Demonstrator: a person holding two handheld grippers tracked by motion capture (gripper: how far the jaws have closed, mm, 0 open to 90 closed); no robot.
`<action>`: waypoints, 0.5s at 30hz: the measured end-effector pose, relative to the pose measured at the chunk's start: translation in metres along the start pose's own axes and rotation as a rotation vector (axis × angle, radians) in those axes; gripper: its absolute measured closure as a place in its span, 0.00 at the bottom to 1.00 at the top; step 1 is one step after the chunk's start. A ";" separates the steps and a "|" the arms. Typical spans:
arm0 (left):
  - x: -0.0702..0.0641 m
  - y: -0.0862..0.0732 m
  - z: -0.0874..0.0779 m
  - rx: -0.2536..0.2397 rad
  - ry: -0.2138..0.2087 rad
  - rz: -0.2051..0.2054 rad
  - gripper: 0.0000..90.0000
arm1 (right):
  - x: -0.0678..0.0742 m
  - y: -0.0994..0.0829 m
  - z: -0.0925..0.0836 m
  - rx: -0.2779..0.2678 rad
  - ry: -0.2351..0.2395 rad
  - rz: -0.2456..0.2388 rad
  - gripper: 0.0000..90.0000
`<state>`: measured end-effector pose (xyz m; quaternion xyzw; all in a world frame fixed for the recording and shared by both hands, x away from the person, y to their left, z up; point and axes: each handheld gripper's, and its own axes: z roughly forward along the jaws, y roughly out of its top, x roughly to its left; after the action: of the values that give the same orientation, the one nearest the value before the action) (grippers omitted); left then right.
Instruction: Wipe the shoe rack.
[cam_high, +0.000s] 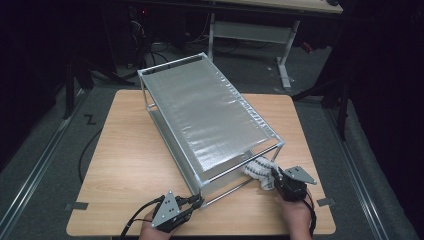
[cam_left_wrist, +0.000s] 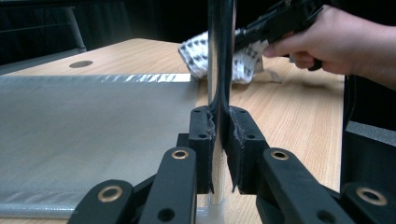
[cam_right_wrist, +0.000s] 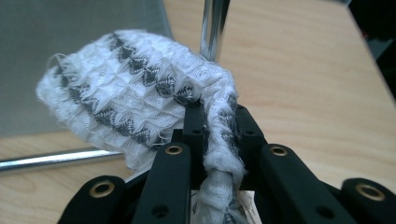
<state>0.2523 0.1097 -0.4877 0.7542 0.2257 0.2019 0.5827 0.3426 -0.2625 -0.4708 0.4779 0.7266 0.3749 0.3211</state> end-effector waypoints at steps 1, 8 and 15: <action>0.000 0.000 0.000 0.000 0.000 0.000 0.90 | 0.000 0.003 -0.003 -0.014 -0.003 0.002 0.88; 0.000 0.000 0.000 0.000 -0.001 0.002 0.90 | -0.001 0.024 -0.028 -0.135 -0.037 0.003 0.88; 0.000 0.000 0.000 -0.001 -0.003 0.002 0.90 | 0.000 0.044 -0.053 -0.255 -0.069 -0.004 0.88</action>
<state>0.2526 0.1101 -0.4879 0.7543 0.2241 0.2014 0.5833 0.3189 -0.2639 -0.4059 0.4445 0.6623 0.4469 0.4050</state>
